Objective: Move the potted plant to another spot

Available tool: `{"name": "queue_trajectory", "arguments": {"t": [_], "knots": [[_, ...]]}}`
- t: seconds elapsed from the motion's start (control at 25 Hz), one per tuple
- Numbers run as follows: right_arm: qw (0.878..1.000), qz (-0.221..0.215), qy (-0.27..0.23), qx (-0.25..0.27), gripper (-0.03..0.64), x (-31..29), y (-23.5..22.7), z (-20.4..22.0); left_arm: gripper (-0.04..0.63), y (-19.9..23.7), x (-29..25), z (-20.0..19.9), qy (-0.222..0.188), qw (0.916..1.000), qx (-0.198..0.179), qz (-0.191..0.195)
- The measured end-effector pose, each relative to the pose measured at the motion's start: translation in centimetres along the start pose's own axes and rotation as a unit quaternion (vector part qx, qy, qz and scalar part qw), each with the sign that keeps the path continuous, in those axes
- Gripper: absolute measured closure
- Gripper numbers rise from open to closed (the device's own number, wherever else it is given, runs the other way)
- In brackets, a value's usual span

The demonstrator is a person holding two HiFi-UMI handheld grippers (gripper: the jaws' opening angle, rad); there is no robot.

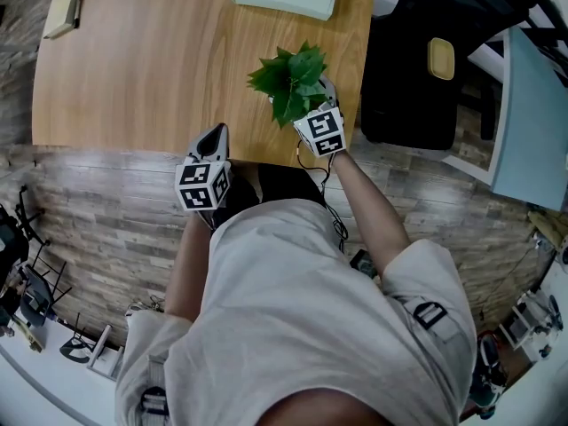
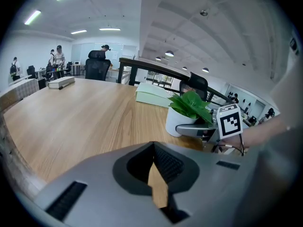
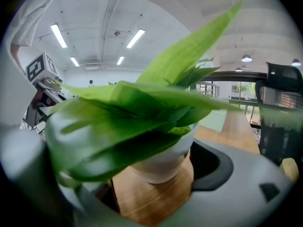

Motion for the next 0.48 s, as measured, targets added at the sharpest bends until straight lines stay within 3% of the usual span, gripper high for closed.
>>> {"name": "queue_trajectory", "arguments": {"t": [0.48], "knots": [[1.000,-0.005,0.001,-0.005,0.153,1.1,0.4,-0.3,0.583,-1.3,-1.1,-0.6,0.002,0.9998,-0.014,0.016]]}}
Point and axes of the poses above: the fingertips, and each gripper's own axes: x backward along the fingers, y to its left, z out of its underside, the point moved 3 cm from there along x, backward along the fingers, and after that the axes turned 4 degrees about -x, right-handed, at the moved point
